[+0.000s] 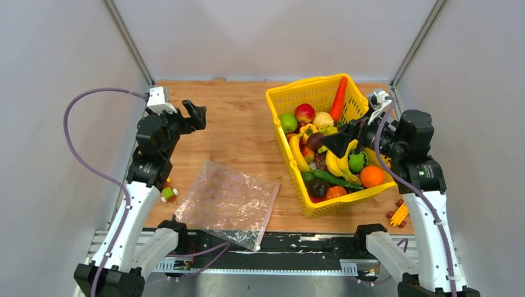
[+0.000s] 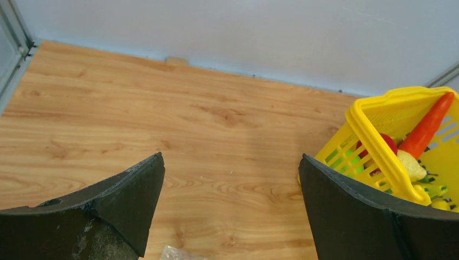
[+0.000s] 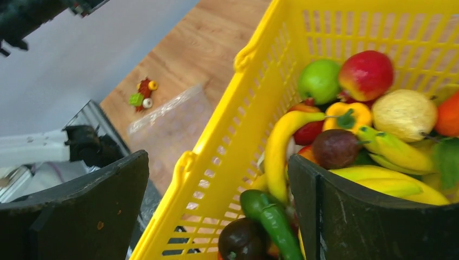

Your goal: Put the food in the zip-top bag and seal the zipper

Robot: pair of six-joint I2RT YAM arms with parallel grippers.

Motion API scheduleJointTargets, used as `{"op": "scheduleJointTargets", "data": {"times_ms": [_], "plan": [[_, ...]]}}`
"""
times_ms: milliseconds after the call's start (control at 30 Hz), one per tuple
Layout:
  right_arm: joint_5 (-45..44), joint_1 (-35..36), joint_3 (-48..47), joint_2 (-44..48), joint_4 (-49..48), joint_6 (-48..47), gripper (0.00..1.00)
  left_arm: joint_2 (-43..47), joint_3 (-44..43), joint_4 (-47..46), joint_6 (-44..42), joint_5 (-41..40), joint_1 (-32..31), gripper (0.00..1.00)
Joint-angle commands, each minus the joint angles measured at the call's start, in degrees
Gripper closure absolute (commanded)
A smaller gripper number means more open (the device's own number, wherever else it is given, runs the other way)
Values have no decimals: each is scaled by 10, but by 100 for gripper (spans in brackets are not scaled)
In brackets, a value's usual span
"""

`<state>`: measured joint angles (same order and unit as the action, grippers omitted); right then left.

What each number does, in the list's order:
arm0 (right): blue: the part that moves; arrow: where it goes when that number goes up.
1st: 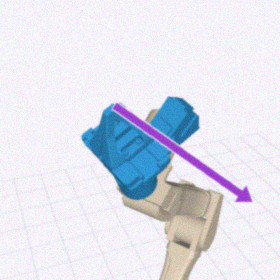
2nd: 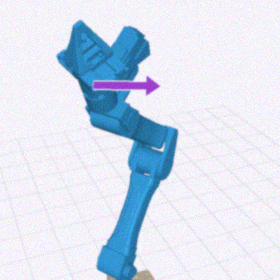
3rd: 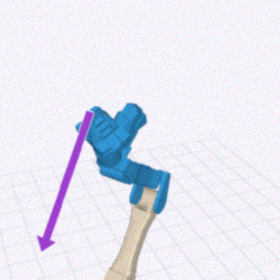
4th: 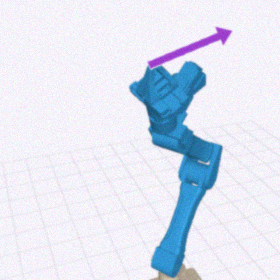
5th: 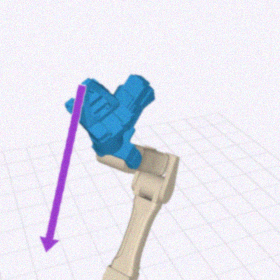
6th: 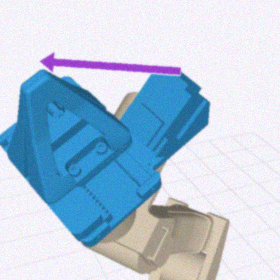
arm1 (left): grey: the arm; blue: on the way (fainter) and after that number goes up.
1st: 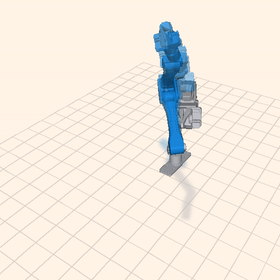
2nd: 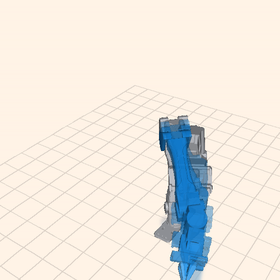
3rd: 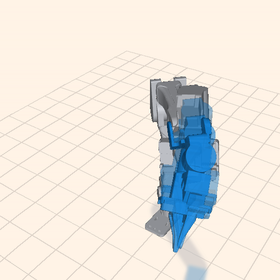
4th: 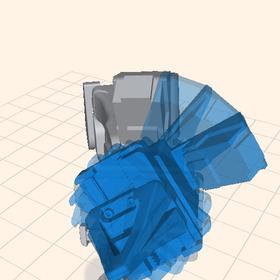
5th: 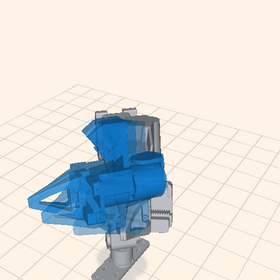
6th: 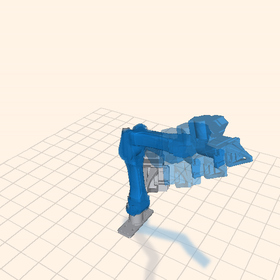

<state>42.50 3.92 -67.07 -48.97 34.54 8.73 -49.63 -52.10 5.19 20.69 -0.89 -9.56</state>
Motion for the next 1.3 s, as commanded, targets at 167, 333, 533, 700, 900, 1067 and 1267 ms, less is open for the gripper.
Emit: {"op": "scheduleJointTargets", "data": {"times_ms": [167, 333, 533, 700, 900, 1067, 1267], "plan": [[-17, 178, -72, -12, 76, -63, 0, 61, -6, 38, 111, -80, 5, 0], [-120, 385, -96, -53, 103, -66, 0, 114, 48, -28, 97, 23, 5, 0], [-209, 626, -105, -85, 155, -102, 0, 141, 44, 8, 26, 78, 5, 0], [-233, 671, -71, -57, 190, -63, 0, 137, 25, 45, -22, 82, 5, 0], [-204, 681, -9, -13, 237, -8, 2, 126, 13, 60, -53, 97, 5, 0], [-171, 743, 49, 26, 203, 35, 0, 115, 11, 61, -75, 122, 5, 0], [-242, 813, 73, 25, 289, 85, 0, 115, 19, 59, -87, 123, 5, 0]]}}
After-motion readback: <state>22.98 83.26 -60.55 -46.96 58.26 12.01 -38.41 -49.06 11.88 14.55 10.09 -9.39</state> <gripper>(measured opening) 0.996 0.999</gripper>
